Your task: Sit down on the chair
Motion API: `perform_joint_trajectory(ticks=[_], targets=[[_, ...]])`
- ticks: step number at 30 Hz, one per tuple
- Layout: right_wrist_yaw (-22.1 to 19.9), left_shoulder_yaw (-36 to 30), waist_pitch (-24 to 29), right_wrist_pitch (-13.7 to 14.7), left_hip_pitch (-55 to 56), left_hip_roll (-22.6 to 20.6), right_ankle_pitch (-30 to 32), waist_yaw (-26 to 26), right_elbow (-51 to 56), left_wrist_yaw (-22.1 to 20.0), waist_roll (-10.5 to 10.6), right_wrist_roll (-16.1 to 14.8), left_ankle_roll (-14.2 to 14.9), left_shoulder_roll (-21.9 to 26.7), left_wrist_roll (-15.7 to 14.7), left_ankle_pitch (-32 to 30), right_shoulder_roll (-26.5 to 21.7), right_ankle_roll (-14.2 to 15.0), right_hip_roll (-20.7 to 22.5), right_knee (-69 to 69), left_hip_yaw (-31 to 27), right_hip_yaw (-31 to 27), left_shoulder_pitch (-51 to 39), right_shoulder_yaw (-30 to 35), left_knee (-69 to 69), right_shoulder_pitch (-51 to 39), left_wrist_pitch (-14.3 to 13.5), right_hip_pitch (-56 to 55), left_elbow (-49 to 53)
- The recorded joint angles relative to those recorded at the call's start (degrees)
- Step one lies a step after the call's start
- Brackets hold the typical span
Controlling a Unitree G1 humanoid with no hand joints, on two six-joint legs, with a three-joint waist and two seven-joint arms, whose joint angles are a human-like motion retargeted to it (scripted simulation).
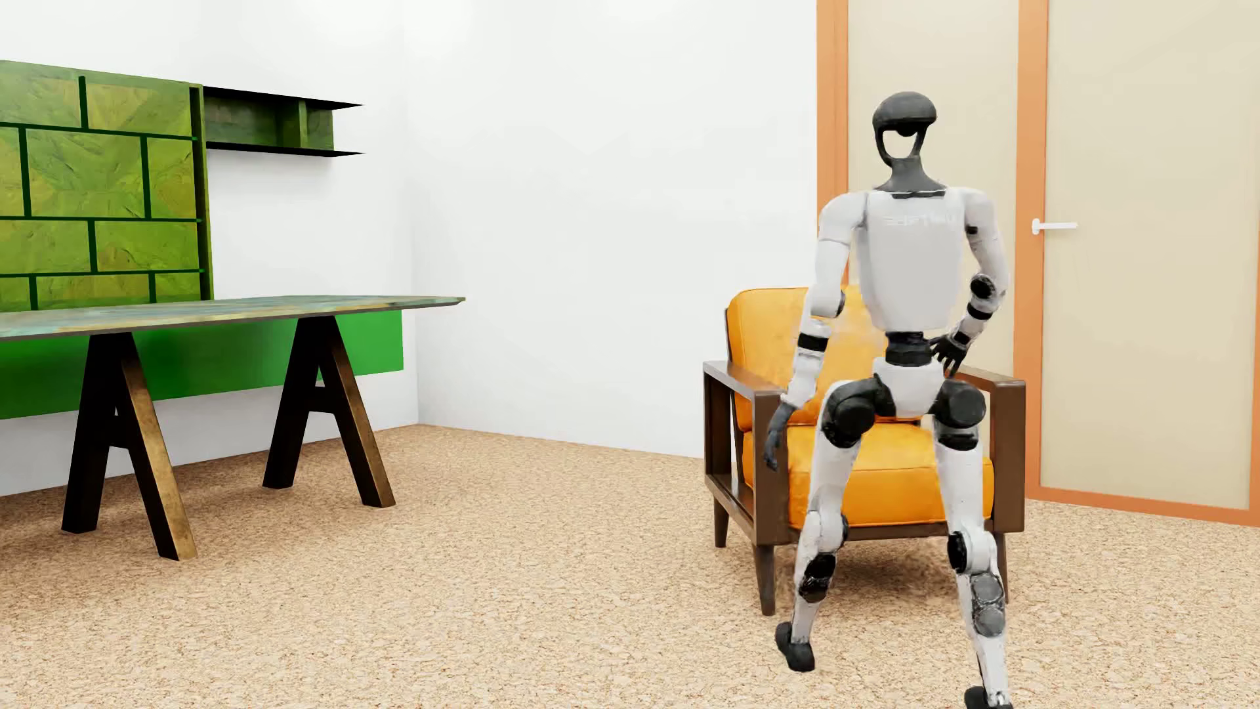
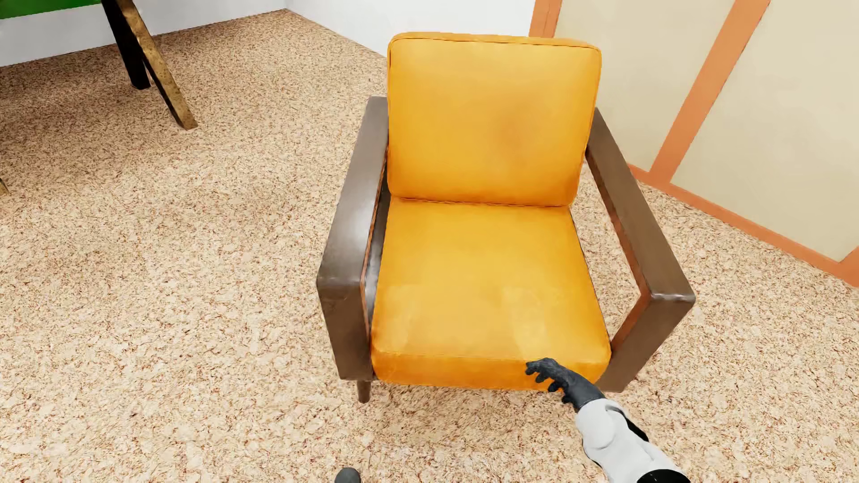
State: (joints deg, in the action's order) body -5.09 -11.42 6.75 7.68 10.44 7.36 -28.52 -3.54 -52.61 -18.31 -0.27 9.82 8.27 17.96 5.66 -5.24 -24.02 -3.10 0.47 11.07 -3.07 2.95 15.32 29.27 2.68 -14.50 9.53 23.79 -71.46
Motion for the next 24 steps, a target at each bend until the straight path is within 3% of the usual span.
perform_joint_trajectory(ticks=[1,2,3,4,5,6,7,8,9,10,11,12,13,14,15,16,17,18,19,20,21,22,23,24], targets=[[-1.44,0.36,-0.33,-0.42,0.04,1.35,-1.54,-0.13,1.59,-0.7,0.42,0.45,4.35,0.42,-1.53,-2.16,0.0,1.46,-0.49,1.14,-3.77,-0.6,2.09,0.3,1.14,-0.15,-0.15,2.36,-0.09],[0.61,1.66,0.2,0.63,0.54,0.49,-2.55,-0.59,3.43,0.96,0.42,1.0,6.81,0.27,-0.68,-4.99,-0.18,3.28,-2.29,4.68,-2.95,-1.08,2.7,0.5,7.38,0.3,-1.55,3.22,-0.6],[1.61,2.35,-0.52,-0.42,1.34,0.13,-3.7,-0.46,4.37,1.5,-0.38,3.66,5.29,0.58,0.5,-4.68,0.83,3.66,-4.04,10.79,-0.78,-2.22,2.55,-1.51,12.45,1.26,-1.1,1.35,-1.07],[1.45,1.63,0.67,1.21,-1.39,-0.61,-0.99,-0.13,3.19,0.77,-0.89,3.15,4.56,0.77,2.94,-0.94,2.06,5.83,-5.75,19.66,0.38,-3.06,1.26,-3.28,14.64,2.38,-2.09,-0.61,-2.02],[0.72,1.95,1.76,1.11,-6.38,-0.26,4.03,1.22,-0.3,1.14,-0.22,4.25,3.5,-0.12,4.24,1.29,3.23,9.08,-7.83,32.72,2.59,-3.61,0.09,-2.81,13.58,3.22,-2.9,-5.4,-2.0],[3.9,0.66,1.27,1.16,-8.82,-0.53,8.28,2.88,-0.74,2.02,0.13,3.03,2.07,-0.28,5.08,2.68,3.04,11.53,-9.2,44.92,2.65,-5.58,-1.72,-2.94,12.08,4.81,-1.73,-12.54,-1.27],[3.63,-0.72,1.99,-0.34,-11.29,-0.62,9.85,3.9,-4.01,0.54,-0.02,7.05,1.19,0.66,7.52,5.06,4.08,8.13,-9.64,55.64,3.96,-5.53,-4.28,-3.43,11.54,5.37,-3.25,-19.77,-0.07],[6.7,-2.14,2.58,0.11,-14.08,-1.15,8.07,5.38,-6.42,2.85,0.63,7.13,-1.84,2.0,9.11,5.45,4.53,5.08,-9.26,61.33,6.17,-5.21,-7.04,-5.27,10.36,6.44,-2.96,-25.28,2.13],[4.8,-4.42,3.85,-1.55,-17.28,-1.8,7.76,6.24,-8.87,3.17,1.16,9.17,-3.51,3.01,9.0,6.14,5.2,4.43,-9.03,63.27,6.6,-6.03,-10.27,-6.1,8.17,7.74,-4.68,-30.99,3.18],[4.53,-5.87,4.87,-1.82,-20.89,-2.77,6.07,7.78,-12.44,3.05,0.92,9.09,-3.43,4.79,10.58,7.7,6.2,7.11,-8.78,62.27,8.19,-5.63,-14.11,-8.22,5.19,9.12,-5.83,-35.11,2.95],[4.27,-8.47,4.97,-2.16,-23.79,-3.31,5.19,9.01,-14.8,1.62,0.67,8.01,-4.62,6.43,9.54,8.15,6.93,7.95,-7.56,56.71,8.9,-6.63,-16.69,-9.74,2.41,11.23,-4.39,-38.59,3.51],[3.8,-9.19,5.37,-2.7,-27.43,-4.17,5.05,10.1,-17.32,2.21,0.51,7.69,-4.18,8.86,8.41,8.71,7.17,6.94,-6.18,47.9,9.65,-7.12,-19.4,-11.5,-1.3,12.42,-6.44,-40.25,4.43],[3.83,-11.1,4.9,-3.48,-29.89,-4.7,7.02,10.77,-18.64,-0.64,0.14,7.16,-4.46,11.25,8.78,10.24,6.92,5.0,-5.27,35.76,10.06,-6.66,-20.78,-12.89,-2.24,14.86,-4.94,-39.07,4.87],[3.17,-10.98,5.88,-2.65,-33.46,-6.38,11.58,10.89,-18.92,2.42,-0.5,7.41,-5.22,13.42,7.05,12.05,5.82,-2.15,-1.73,23.46,11.31,-1.63,-22.29,-13.31,-2.81,16.64,-9.21,-35.27,5.77],[2.36,-10.09,5.87,-3.42,-34.29,-8.15,16.42,10.46,-19.07,1.77,-1.95,8.53,-6.49,15.4,5.86,14.31,5.37,-11.28,2.84,16.69,13.33,4.24,-23.67,-15.62,-1.03,18.31,-8.97,-33.7,6.42],[3.54,-9.59,5.81,-2.93,-33.83,-9.48,14.84,9.64,-18.38,1.21,-2.58,8.67,-8.11,16.56,4.81,15.34,4.08,-14.89,4.87,14.79,13.02,5.33,-25.44,-17.52,2.35,19.51,-9.37,-32.59,5.92],[2.81,-7.4,5.44,-4.24,-35.13,-11.24,13.51,9.37,-18.09,0.82,-1.97,7.86,-8.41,16.43,4.45,13.04,2.02,-15.69,4.76,16.01,11.6,1.82,-24.0,-16.19,1.98,20.44,-8.64,-32.45,7.42],[2.25,-7.45,5.6,-4.06,-29.0,-9.3,14.88,9.58,-18.25,-1.61,0.32,6.16,-6.42,14.51,2.2,13.98,0.22,-14.07,5.5,13.99,10.06,-1.23,-23.0,-16.4,17.09,20.71,-7.79,-30.05,8.02],[2.11,-8.63,6.59,-4.35,-22.5,-5.77,14.12,8.86,-17.83,-2.29,0.88,4.44,-0.17,13.22,0.64,14.43,0.03,-14.97,6.95,9.6,7.75,-0.68,-22.74,-17.53,34.46,21.12,-7.1,-25.25,7.33],[1.13,-7.49,7.82,-5.76,-16.9,-3.33,11.36,7.38,-17.69,-1.1,0.35,5.07,3.59,12.73,0.21,15.02,-0.29,-15.12,6.71,11.14,9.34,1.25,-23.81,-17.55,49.03,19.87,-6.39,-24.41,6.58],[1.91,-6.04,6.99,-3.13,-11.53,-2.96,8.28,6.19,-17.16,-0.01,-0.45,3.43,1.99,12.19,2.04,16.59,-1.5,-12.37,4.73,12.99,11.77,0.5,-22.27,-15.97,57.95,18.23,-7.16,-25.26,7.44],[1.15,-5.94,7.5,-3.53,-8.9,-0.58,6.75,5.87,-16.63,0.27,-0.21,3.51,0.89,10.57,2.52,19.36,-1.25,-11.83,4.85,13.39,10.82,-0.17,-19.7,-13.58,63.07,16.81,-7.42,-23.5,7.98],[-0.27,-5.95,8.39,-3.21,-5.67,-0.98,5.99,5.54,-15.74,-0.8,-0.28,0.99,0.64,8.3,2.38,20.7,-0.29,-10.37,4.17,14.54,6.44,-1.81,-18.01,-12.35,64.46,14.0,-8.03,-22.92,8.7],[-0.74,-6.98,8.74,-2.52,-2.98,-1.82,5.72,4.6,-14.08,-0.83,0.1,1.38,-1.33,5.43,2.83,17.43,0.24,-8.69,3.56,14.33,3.12,-3.88,-17.05,-11.61,61.89,12.08,-8.19,-22.28,7.82]])
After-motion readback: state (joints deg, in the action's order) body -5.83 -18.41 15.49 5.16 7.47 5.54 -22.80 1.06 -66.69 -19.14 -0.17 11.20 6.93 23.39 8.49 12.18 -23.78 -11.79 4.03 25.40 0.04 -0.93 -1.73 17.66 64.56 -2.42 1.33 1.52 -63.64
